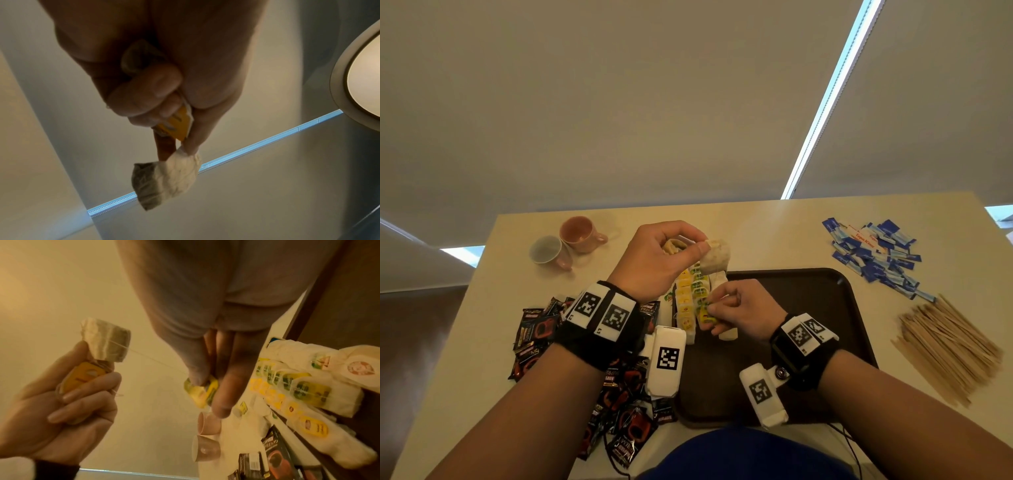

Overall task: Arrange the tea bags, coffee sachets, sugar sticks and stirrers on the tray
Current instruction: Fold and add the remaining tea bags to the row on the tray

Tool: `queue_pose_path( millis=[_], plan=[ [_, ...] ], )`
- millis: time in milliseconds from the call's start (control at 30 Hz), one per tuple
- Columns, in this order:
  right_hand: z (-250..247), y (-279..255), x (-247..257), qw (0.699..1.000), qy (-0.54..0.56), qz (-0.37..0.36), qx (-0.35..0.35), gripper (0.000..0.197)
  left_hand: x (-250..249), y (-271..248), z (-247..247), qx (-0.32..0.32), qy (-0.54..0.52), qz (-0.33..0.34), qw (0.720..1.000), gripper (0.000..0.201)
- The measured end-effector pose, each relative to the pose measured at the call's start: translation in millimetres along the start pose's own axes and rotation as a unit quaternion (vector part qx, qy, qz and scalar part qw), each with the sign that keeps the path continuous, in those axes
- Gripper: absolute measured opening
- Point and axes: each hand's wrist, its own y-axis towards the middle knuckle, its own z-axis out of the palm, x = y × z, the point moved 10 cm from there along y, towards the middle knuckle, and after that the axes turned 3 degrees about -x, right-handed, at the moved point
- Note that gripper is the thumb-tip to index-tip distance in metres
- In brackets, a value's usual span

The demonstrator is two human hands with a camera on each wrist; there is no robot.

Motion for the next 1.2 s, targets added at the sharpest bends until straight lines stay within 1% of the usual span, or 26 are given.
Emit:
queue_pose_path(
  millis=[67,100,133,167,233,300,333,433,533,600,700,733,800,867,900,933,1033,1200],
  plan=[
    [-15.4,6.5,6.5,0.993,-0.097,-0.044,-0.058,0.014,1.0,-2.4,3.0,0.013,-0.019,-0.009,1.0,0.011],
    [-21.3,8.2,13.7,0.981,-0.157,-0.071,-0.084,0.009,1.3,-4.4,5.1,0.023,-0.026,-0.013,0.999,0.009],
    [-26.2,9.3,19.7,0.972,-0.193,-0.089,-0.104,0.006,3.0,-6.4,7.2,0.033,-0.03,-0.017,0.999,0.007],
    [-30.4,9.5,25.6,0.969,-0.194,-0.096,-0.115,0.007,4.3,-8.8,9.8,0.043,-0.034,-0.022,0.998,0.006],
    [-35.2,9.3,38.0,0.976,-0.151,-0.103,-0.117,0.014,10.6,-12.9,14.4,0.059,-0.019,-0.027,0.998,0.008],
    [-34.2,8.2,55.8,0.979,-0.125,-0.125,-0.101,0.009,19.0,-16.4,18.6,0.072,0.003,-0.033,0.997,0.012],
    [-36.1,7.6,64.5,0.977,-0.12,-0.141,-0.102,0.012,22.8,-18.5,20.5,0.077,0.011,-0.037,0.996,0.013],
    [-42.6,3.3,86.2,0.971,-0.087,-0.185,-0.126,0.015,33.9,-23.6,24.6,0.088,0.025,-0.053,0.994,0.013],
    [-45.0,-4.2,101.0,0.969,-0.038,-0.209,-0.128,0.023,42.7,-26.7,26.2,0.083,0.021,-0.077,0.993,0.009],
    [-44.3,-9.9,110.3,0.961,-0.065,-0.235,-0.13,0.019,48.1,-26.4,23.0,0.064,0.014,-0.092,0.994,0.01],
    [-37.3,-23.1,122.8,0.942,-0.126,-0.287,-0.12,0.013,57.5,-25.3,18.1,0.041,-0.015,-0.124,0.991,0.011],
    [-35.0,-26.5,122.9,0.943,-0.13,-0.286,-0.112,0.012,59.8,-25.2,16.5,0.035,-0.023,-0.132,0.99,0.01],
    [-29.7,-32.1,119.0,0.955,-0.108,-0.264,-0.078,0.011,62.1,-23.9,14.0,0.022,-0.034,-0.137,0.99,0.007],
    [-24.9,-38.1,114.8,0.963,-0.088,-0.252,-0.046,0.011,62.6,-21.4,12.6,0.014,-0.047,-0.134,0.99,0.007],
    [-24.8,-39.7,111.9,0.964,-0.091,-0.248,-0.041,0.01,62.6,-20.2,12.0,0.011,-0.048,-0.13,0.99,0.007],
    [-25.1,-40.4,109.0,0.964,-0.097,-0.243,-0.042,0.01,62.6,-19.3,11.5,0.012,-0.045,-0.127,0.991,0.006],
    [-29.1,-37.1,97.5,0.968,-0.123,-0.213,-0.06,0.024,59.0,-18.0,12.9,0.028,-0.033,-0.112,0.993,0.005],
    [-35.2,-34.5,93.0,0.953,-0.197,-0.205,-0.109,0.018,49.9,-15.4,13.1,0.035,0.002,-0.076,0.996,0.004]
  ],
)
